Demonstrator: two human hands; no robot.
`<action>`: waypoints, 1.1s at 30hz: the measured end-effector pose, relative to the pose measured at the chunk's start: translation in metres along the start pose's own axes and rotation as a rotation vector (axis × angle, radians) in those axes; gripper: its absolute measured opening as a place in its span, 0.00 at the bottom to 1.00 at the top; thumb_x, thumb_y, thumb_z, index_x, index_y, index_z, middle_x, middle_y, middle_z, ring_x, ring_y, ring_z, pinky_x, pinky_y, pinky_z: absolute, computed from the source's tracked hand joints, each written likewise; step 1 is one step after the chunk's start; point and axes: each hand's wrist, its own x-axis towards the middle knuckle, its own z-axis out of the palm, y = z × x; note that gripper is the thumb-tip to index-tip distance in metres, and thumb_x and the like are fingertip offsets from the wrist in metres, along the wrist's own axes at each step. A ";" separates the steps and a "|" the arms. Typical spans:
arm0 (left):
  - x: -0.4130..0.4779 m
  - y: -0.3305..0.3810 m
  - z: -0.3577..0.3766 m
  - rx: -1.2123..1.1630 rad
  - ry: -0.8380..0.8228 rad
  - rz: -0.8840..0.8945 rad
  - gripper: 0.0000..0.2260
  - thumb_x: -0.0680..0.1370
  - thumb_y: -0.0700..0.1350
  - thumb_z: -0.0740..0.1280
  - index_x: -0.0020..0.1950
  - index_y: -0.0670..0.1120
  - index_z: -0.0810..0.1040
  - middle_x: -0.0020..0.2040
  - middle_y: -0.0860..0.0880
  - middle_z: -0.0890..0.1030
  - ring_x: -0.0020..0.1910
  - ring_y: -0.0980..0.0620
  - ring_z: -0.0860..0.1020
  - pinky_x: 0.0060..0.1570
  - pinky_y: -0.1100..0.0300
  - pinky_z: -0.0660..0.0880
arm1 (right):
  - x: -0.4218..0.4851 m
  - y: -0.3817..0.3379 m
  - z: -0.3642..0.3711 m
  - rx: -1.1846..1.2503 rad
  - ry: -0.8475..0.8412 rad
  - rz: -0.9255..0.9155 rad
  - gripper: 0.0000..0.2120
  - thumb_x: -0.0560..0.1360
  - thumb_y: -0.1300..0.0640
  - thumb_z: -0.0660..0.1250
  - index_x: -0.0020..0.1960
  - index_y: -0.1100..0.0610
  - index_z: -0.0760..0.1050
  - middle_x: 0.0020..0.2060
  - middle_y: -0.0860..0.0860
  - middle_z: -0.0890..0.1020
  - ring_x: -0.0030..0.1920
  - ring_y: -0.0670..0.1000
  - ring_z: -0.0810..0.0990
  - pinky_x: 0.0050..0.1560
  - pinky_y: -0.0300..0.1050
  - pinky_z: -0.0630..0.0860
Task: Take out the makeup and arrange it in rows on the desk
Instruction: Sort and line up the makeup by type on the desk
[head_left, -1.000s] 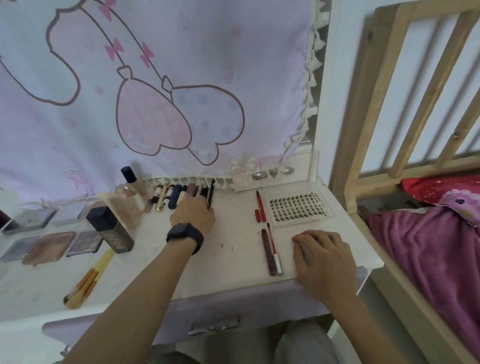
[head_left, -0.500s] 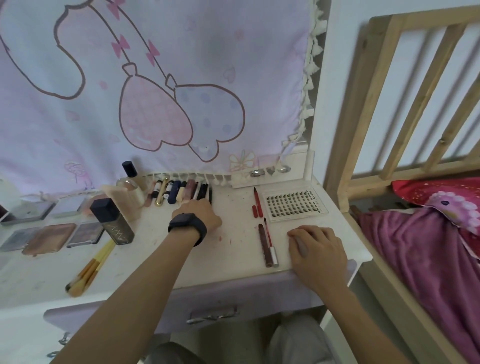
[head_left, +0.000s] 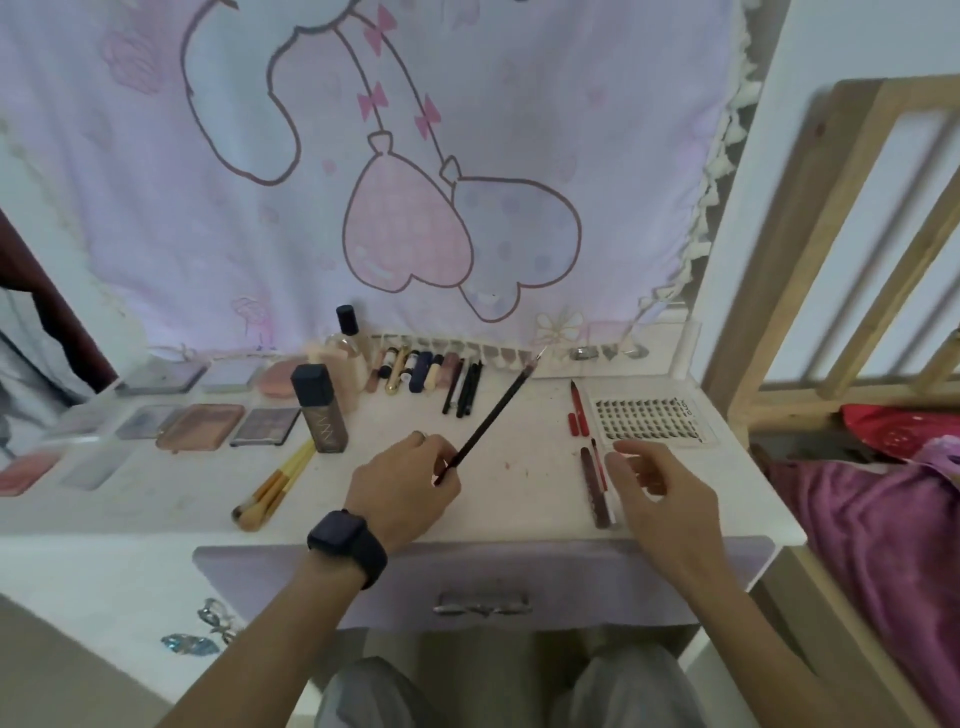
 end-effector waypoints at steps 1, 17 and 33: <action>-0.004 -0.002 0.002 0.045 0.049 0.059 0.11 0.82 0.54 0.60 0.62 0.55 0.75 0.56 0.57 0.76 0.46 0.56 0.73 0.40 0.63 0.68 | -0.003 -0.014 0.004 0.084 -0.062 0.038 0.10 0.79 0.43 0.65 0.58 0.45 0.75 0.44 0.39 0.82 0.43 0.39 0.81 0.47 0.34 0.79; -0.019 -0.001 0.016 0.148 0.334 0.525 0.12 0.81 0.51 0.59 0.55 0.48 0.80 0.43 0.51 0.81 0.38 0.49 0.77 0.38 0.57 0.73 | -0.020 -0.064 0.037 0.452 -0.311 0.181 0.12 0.81 0.51 0.64 0.51 0.58 0.81 0.39 0.52 0.87 0.34 0.50 0.80 0.38 0.44 0.80; -0.017 0.002 -0.004 0.119 0.386 0.846 0.09 0.80 0.43 0.64 0.59 0.49 0.72 0.40 0.51 0.76 0.35 0.52 0.70 0.29 0.61 0.70 | -0.022 -0.063 -0.015 0.339 -0.657 0.119 0.24 0.77 0.39 0.59 0.24 0.46 0.72 0.24 0.49 0.66 0.25 0.49 0.62 0.27 0.40 0.61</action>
